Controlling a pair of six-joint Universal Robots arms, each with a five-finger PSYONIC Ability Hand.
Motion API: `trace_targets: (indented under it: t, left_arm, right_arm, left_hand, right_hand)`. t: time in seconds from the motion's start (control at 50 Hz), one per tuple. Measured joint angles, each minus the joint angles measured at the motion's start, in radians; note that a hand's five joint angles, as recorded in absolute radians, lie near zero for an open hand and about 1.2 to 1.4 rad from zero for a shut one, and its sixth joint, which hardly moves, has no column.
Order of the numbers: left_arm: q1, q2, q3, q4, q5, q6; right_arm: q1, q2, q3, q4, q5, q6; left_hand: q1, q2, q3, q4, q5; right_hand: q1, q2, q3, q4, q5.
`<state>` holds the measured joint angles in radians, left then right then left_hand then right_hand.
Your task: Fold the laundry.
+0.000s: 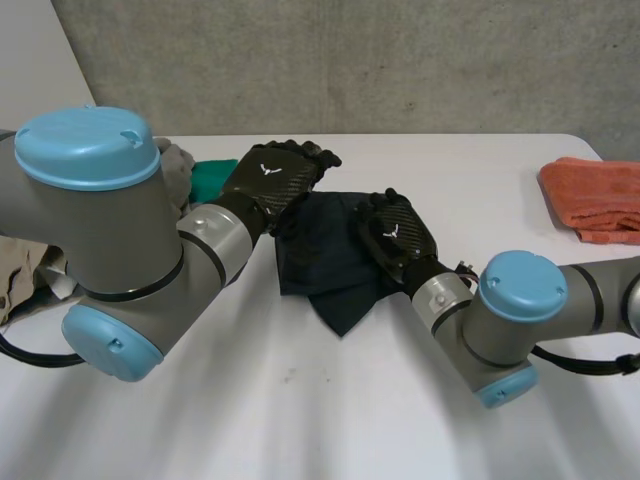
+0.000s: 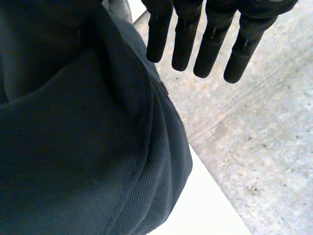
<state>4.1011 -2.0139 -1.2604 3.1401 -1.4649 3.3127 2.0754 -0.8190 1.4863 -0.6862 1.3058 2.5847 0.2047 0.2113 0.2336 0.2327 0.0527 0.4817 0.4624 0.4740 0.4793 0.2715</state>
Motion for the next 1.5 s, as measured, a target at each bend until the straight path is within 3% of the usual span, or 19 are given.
trace_targets:
  t: [0.2, 0.28, 0.32, 0.62, 0.74, 0.86, 1.08, 1.32, 1.5]
  left_arm:
    - [0.009, 0.004, -0.022, 0.001, 0.001, 0.000]
    - [0.016, 0.006, -0.031, 0.003, 0.001, -0.001]
    - [0.018, 0.006, -0.033, 0.003, 0.002, -0.001]
    - [0.016, 0.023, -0.024, 0.003, 0.002, -0.001]
    - [-0.002, 0.036, 0.002, 0.011, 0.004, -0.001]
    - [-0.041, 0.049, 0.025, 0.018, 0.007, -0.001]
    - [-0.090, 0.055, 0.026, 0.020, 0.008, 0.000]
    - [-0.130, 0.055, 0.017, 0.020, 0.008, 0.001]
    - [-0.141, 0.050, 0.012, 0.020, 0.006, 0.001]
  right_arm:
    - [0.004, 0.084, -0.162, 0.201, 0.041, 0.023]
    - [0.003, 0.089, -0.195, 0.237, 0.049, 0.089]
    - [0.003, 0.086, -0.202, 0.238, 0.051, 0.122]
    - [-0.054, -0.023, -0.326, 0.194, 0.093, 0.181]
    - [-0.220, -0.074, -0.428, 0.151, -0.006, 0.207]
    - [-0.426, -0.051, -0.560, 0.044, -0.129, 0.343]
    - [-0.710, 0.251, -0.864, -0.048, -0.304, 0.582]
    - [-0.844, 0.524, -0.970, -0.171, -0.450, 0.709]
    - [-0.899, 0.582, -0.912, -0.195, -0.507, 0.717]
  left_hand:
    - [0.000, 0.000, 0.000, 0.000, 0.000]
    - [0.000, 0.000, 0.000, 0.000, 0.000]
    - [0.000, 0.000, 0.000, 0.000, 0.000]
    - [0.000, 0.000, 0.000, 0.000, 0.000]
    - [0.000, 0.000, 0.000, 0.000, 0.000]
    - [0.000, 0.000, 0.000, 0.000, 0.000]
    - [0.000, 0.000, 0.000, 0.000, 0.000]
    - [0.000, 0.000, 0.000, 0.000, 0.000]
    - [0.000, 0.000, 0.000, 0.000, 0.000]
  right_hand:
    - [-0.052, -0.044, -0.054, -0.066, -0.047]
    - [0.353, 0.517, 0.495, 0.492, 0.447]
    - [0.487, 0.662, 0.647, 0.661, 0.586]
    - [0.541, 0.678, 0.666, 0.718, 0.623]
    - [0.541, 0.678, 0.670, 0.721, 0.623]
    - [0.541, 0.684, 0.682, 0.721, 0.623]
    - [0.541, 0.689, 0.691, 0.721, 0.623]
    - [0.557, 0.689, 0.691, 0.721, 0.623]
    - [0.558, 0.689, 0.698, 0.723, 0.623]
